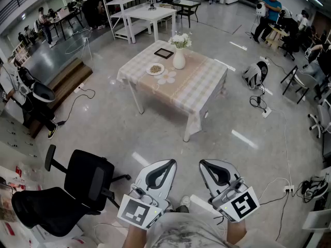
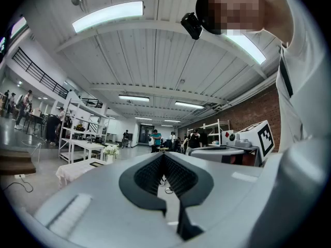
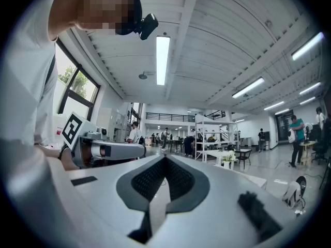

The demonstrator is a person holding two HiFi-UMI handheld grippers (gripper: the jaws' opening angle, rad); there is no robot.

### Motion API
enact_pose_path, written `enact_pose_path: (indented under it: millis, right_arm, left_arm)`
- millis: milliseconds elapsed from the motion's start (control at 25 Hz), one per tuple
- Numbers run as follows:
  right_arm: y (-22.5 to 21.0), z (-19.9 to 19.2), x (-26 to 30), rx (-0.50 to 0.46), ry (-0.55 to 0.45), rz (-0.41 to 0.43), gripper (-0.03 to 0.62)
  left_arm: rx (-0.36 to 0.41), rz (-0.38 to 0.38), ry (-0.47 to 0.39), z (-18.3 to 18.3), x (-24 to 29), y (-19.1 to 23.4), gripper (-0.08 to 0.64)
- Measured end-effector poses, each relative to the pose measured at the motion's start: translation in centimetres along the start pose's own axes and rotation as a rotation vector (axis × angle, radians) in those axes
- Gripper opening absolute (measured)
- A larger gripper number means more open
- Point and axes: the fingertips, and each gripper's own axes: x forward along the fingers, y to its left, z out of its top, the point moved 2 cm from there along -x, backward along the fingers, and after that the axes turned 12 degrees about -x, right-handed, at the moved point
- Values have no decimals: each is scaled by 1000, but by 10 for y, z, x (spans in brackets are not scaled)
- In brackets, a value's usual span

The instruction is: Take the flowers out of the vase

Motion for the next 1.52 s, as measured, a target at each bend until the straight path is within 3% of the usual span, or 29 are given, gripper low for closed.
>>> enact_pose_path:
  millis: [320, 560, 840, 1120, 1520]
  right_arm:
    - [-5, -2, -8, 9, -12, 10, 15]
    - [-10, -5, -14, -48, -23, 10, 15]
    - [-26, -12, -17, -13, -28, 1, 15]
    - [-39, -20, -3, -10, -15, -2, 15]
    - [-65, -29, 45, -24, 7, -25, 15]
  left_arm:
    - [4, 23, 1, -4, 4, -6, 6]
    - [14, 44, 1, -9, 9, -13, 6]
    - [21, 66, 6, -12, 19, -20, 6]
    - [23, 71, 6, -12, 31, -7, 6]
    - [9, 39, 5, -5, 65, 42, 6]
